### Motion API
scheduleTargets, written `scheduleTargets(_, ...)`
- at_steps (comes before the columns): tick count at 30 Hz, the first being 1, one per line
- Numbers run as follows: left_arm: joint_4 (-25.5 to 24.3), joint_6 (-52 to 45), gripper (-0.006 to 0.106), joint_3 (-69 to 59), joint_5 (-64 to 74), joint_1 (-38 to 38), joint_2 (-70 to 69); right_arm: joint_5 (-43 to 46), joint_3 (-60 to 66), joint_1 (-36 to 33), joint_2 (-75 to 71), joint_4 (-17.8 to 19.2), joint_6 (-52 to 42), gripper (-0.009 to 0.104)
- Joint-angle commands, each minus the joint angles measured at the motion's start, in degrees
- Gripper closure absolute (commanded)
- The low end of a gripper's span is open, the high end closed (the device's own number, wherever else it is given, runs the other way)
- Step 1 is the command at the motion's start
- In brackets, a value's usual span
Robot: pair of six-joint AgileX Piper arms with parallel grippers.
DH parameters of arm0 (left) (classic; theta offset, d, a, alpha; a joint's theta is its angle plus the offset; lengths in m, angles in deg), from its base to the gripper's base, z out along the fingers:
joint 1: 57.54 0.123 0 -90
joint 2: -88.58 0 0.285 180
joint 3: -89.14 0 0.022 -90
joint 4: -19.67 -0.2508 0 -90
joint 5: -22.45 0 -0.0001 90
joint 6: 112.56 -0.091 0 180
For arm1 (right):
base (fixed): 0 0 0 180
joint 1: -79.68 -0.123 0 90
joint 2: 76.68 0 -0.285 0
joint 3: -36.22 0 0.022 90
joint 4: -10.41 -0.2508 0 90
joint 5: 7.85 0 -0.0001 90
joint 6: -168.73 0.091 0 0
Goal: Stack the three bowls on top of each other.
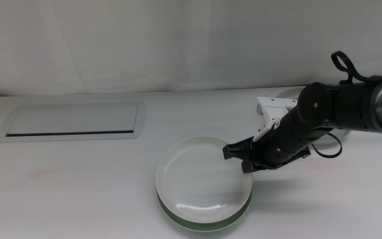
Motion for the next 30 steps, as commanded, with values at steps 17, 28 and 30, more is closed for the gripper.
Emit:
scheduleTargets(17, 0.3, -0.2, 0.103, -2.2, 0.0, -0.5, -0.3, -3.8, -3.4, -2.1, -0.1, 5.6, -0.2, -0.004)
scheduleTargets(28, 0.3, -0.2, 0.103, -2.2, 0.0, -0.5, -0.3, -15.8, -13.4, 1.1, -8.1, 25.0, 6.3, -0.008)
scheduleTargets(30, 0.3, -0.2, 0.103, -2.2, 0.0, -0.5, -0.3, -16.8, -14.3, 3.9, -10.9, 29.3, 7.8, -0.008)
